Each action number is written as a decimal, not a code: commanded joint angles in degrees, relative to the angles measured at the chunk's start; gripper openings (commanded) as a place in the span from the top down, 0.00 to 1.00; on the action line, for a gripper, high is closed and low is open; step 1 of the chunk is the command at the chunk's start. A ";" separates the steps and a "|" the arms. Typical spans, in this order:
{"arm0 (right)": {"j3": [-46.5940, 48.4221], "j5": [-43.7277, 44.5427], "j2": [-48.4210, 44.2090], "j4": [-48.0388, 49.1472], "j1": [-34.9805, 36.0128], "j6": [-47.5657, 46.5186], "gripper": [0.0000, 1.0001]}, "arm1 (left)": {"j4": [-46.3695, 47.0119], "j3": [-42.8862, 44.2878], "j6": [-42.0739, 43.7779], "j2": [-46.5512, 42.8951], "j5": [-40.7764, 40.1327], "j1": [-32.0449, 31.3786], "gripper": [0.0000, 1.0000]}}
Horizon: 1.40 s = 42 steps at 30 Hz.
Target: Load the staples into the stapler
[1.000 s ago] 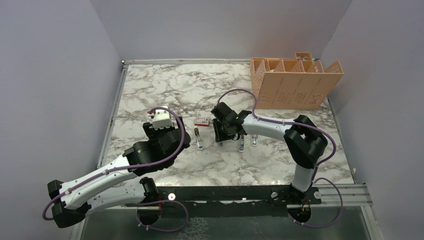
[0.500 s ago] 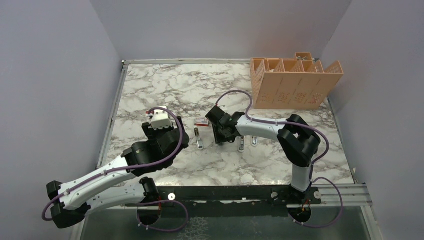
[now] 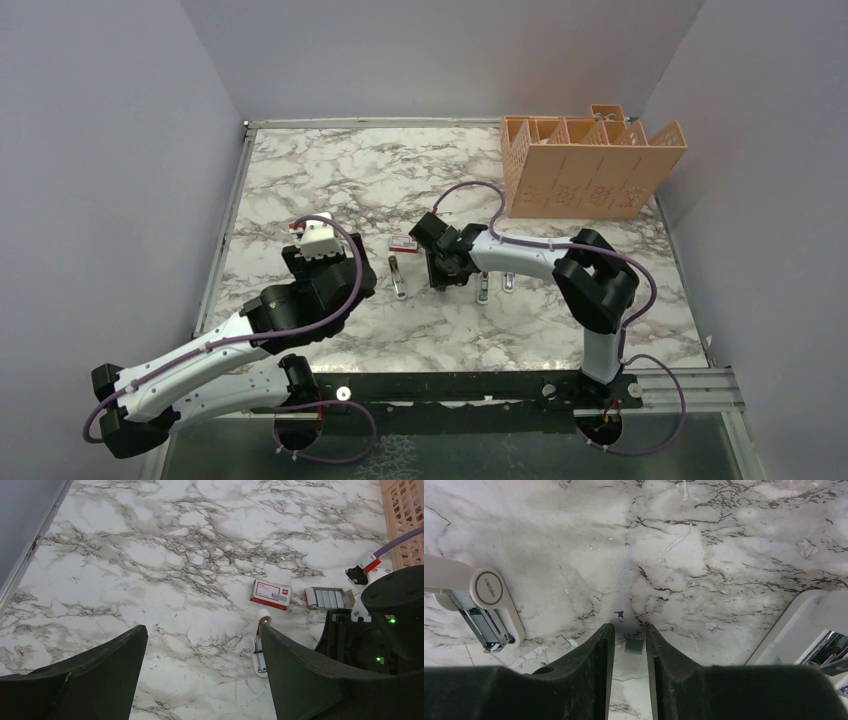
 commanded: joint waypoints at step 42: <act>-5.49 15.51 -15.72 -6.03 -1.75 4.36 0.78 | 0.60 -0.61 0.02 1.08 -0.01 -0.40 0.16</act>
